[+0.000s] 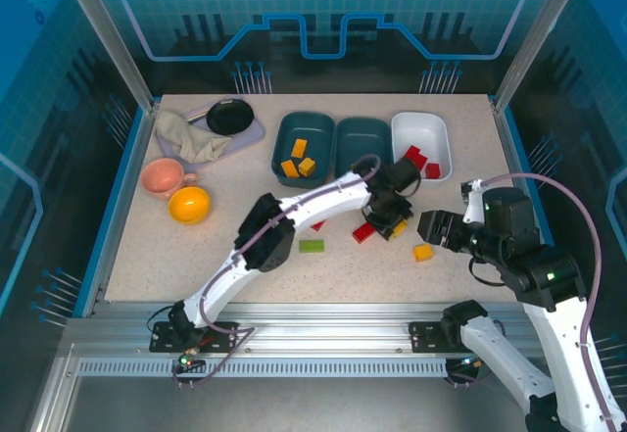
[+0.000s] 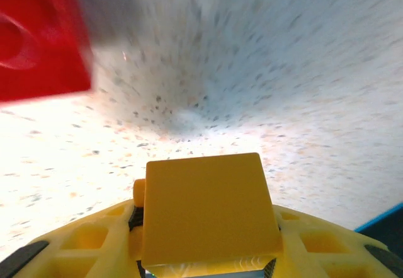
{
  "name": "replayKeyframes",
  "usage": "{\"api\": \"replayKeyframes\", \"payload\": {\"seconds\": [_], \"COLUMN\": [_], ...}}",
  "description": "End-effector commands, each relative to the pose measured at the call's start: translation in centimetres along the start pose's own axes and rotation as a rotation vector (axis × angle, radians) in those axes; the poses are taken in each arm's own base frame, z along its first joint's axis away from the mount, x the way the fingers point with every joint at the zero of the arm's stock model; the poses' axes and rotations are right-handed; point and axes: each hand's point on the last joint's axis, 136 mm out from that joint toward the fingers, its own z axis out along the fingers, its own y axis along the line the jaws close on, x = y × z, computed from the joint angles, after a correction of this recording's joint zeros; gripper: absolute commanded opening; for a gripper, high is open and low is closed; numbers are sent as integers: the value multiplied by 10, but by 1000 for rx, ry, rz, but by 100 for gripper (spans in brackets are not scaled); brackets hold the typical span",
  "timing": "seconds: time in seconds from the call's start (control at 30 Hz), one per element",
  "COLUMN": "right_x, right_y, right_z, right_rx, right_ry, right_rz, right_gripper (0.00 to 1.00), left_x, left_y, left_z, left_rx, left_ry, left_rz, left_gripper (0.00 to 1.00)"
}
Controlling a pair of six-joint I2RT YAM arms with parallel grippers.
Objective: Sort the legos into containers by color
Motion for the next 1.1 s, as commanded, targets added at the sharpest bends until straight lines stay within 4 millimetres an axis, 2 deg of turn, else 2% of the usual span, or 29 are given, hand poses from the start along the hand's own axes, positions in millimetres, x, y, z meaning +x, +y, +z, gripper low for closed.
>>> {"api": "replayKeyframes", "payload": {"seconds": [0.0, 0.13, 0.27, 0.33, 0.43, 0.53, 0.67, 0.83, 0.93, 1.07], "right_x": [-15, -23, -32, -36, -41, -47, -52, -51, -45, -31], "right_y": [39, 55, 75, 85, 95, 103, 104, 99, 96, 91], "right_z": [4, 28, 56, 74, 100, 121, 139, 159, 169, 182], "right_rx": [-198, -261, -272, -264, -262, -264, -226, -177, -157, -92], "right_ry": [-26, 3, 41, 68, 92, 109, 145, 196, 229, 284], "right_rz": [-74, -86, -120, -132, -110, -97, -109, -113, -121, -213], "right_gripper": [70, 70, 70, 69, 69, 69, 69, 69, 69, 70], "left_x": [-51, -112, -176, -210, -248, -275, -298, -308, -308, -305], "left_y": [-8, -8, -5, -1, -5, -14, -18, -3, -1, -7], "left_z": [-86, -127, -154, -158, -152, -143, -122, -97, -93, -107], "left_rx": [86, 116, 105, 104, 146, 174, 180, 136, 135, 154], "left_ry": [-147, -235, -329, -345, -324, -315, -290, -255, -246, -255], "left_rz": [87, 145, 205, 192, 162, 170, 150, 108, 112, 119], "left_gripper": [36, 36, 36, 36, 36, 36, 36, 37, 42, 57]}}
